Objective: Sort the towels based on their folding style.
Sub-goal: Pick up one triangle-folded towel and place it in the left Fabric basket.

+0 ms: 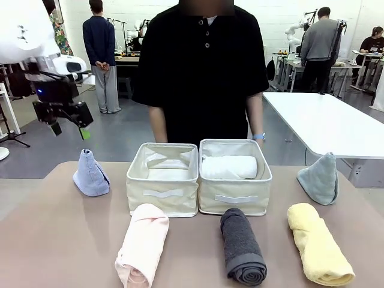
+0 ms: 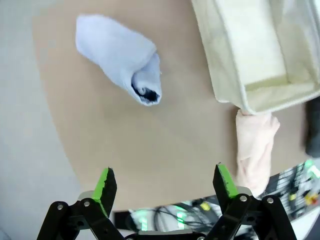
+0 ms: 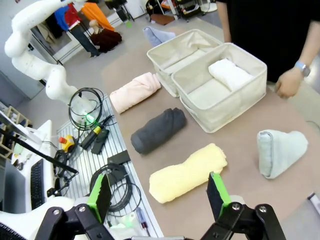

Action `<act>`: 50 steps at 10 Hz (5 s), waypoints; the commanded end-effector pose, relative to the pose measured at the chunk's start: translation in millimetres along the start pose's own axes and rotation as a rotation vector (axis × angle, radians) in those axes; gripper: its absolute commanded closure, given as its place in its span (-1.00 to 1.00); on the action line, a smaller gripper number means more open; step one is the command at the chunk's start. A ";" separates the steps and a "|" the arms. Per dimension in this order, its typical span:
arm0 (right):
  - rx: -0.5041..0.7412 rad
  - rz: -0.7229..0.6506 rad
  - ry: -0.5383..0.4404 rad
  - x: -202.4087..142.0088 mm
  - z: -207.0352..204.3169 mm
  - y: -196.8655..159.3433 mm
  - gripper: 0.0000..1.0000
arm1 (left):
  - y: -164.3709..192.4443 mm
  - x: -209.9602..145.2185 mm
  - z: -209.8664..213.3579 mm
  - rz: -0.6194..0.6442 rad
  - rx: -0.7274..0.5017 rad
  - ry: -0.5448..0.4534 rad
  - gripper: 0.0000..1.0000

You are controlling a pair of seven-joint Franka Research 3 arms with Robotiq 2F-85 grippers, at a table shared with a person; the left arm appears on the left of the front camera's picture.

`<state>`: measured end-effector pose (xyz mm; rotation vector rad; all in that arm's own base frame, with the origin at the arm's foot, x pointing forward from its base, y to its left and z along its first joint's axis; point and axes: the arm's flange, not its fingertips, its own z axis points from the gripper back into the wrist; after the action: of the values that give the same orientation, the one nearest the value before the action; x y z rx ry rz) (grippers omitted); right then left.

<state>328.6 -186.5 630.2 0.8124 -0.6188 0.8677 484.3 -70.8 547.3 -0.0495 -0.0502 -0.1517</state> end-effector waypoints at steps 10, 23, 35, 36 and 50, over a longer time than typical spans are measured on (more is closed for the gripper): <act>0.009 0.013 -0.016 0.5 0.4 0.2 -1.00 | 11.5 64.5 -95.8 0.431 0.114 0.007 -1.00; 0.009 0.013 -0.016 0.5 0.4 0.2 -1.00 | 23.0 59.6 -78.8 0.312 0.150 0.010 1.00; 0.009 0.013 -0.016 0.5 0.4 0.2 -1.00 | 83.7 -81.0 194.1 -0.402 0.261 -0.083 1.00; 0.009 0.013 -0.016 0.5 0.4 0.2 -1.00 | 83.7 -81.0 194.1 -0.402 0.261 -0.083 1.00; 0.009 0.013 -0.016 0.5 0.4 0.2 -1.00 | 115.4 -185.6 197.0 -0.984 0.178 0.059 0.73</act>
<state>329.1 -186.7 629.7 0.8139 -0.6165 0.8669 295.8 85.2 735.0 0.1574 -0.0245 -1.1174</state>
